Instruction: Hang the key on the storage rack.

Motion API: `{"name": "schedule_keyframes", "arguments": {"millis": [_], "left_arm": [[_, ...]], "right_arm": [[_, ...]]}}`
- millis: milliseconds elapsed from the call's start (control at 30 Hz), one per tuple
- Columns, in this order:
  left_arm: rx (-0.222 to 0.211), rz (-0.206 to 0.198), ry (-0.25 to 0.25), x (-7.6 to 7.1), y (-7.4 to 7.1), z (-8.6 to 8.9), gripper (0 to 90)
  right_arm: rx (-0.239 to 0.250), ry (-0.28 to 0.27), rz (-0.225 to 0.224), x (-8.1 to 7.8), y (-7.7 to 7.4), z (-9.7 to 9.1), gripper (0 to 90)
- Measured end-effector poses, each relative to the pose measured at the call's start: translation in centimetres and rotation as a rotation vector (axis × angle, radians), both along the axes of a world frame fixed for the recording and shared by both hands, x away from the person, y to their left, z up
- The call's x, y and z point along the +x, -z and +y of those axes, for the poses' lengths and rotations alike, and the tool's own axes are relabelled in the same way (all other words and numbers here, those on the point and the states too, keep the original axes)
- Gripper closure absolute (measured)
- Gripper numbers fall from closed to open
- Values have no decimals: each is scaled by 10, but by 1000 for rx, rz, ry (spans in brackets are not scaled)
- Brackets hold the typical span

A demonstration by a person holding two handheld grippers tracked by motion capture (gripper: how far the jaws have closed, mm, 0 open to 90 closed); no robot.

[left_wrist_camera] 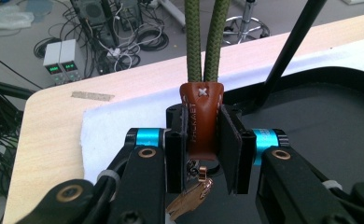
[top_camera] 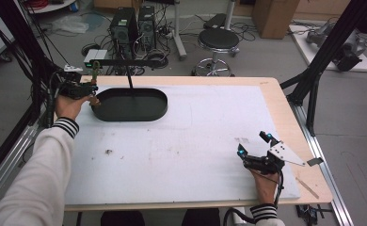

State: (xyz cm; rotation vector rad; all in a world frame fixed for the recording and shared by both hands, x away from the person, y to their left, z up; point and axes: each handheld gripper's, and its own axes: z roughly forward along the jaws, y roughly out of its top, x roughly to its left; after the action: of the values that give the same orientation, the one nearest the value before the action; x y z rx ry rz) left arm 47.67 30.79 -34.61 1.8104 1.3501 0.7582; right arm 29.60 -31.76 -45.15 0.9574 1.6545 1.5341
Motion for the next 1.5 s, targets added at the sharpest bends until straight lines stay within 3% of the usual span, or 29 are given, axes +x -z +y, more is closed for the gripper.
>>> {"name": "schedule_keyframes", "arguments": {"millis": [367, 500, 533, 600, 667, 700, 733, 767, 800, 900, 1000, 1133, 1200, 1233, 1500], "left_arm": [[0, -9, -6, 4, 5, 1, 727], [1, -30, 33, 4, 7, 5, 682], [-2, -48, 49, 4, 8, 7, 644], [-45, -54, 83, 4, 7, 10, 463], [-33, -68, 114, 1, 5, 9, 359], [-20, -63, 119, 0, 4, 8, 256], [1, -79, 140, -4, 2, 5, 149], [-15, -107, 178, -9, 1, 4, 39], [-54, -144, 218, -17, 0, 4, 33], [-111, -290, 309, -44, -5, 6, 33], [-150, -403, 321, -71, -8, 7, 33], [-149, -437, 340, -99, -8, 10, 33], [-166, -492, 411, -113, -5, 14, 34], [-161, -501, 400, -118, -4, 14, 34], [-203, -470, 450, -149, 27, 10, 19]], "right_arm": [[-6, 1, -12, 1, 0, -1, 4], [-6, 1, -11, 1, 0, -1, 5], [-5, 0, -12, 1, 0, -1, 5], [-5, 1, -11, 1, 0, -1, 4], [-6, 2, -11, 1, 0, -1, 4], [-6, 2, -12, 1, 0, -1, 4], [0, 0, -1, 0, 0, 0, 4], [-3, 0, -2, 0, 0, 0, 4], [-2, 1, -1, 0, 0, 0, 5], [-5, 2, -10, 1, 0, -1, 4], [-4, 4, -10, 1, 0, 0, 5], [-7, 5, -11, 1, 0, -1, 5], [-4, 5, -1, 0, 0, 0, 4], [-2, 4, -1, 0, 0, 0, 4], [1, -3, -2, 1, 0, -1, 4]]}}
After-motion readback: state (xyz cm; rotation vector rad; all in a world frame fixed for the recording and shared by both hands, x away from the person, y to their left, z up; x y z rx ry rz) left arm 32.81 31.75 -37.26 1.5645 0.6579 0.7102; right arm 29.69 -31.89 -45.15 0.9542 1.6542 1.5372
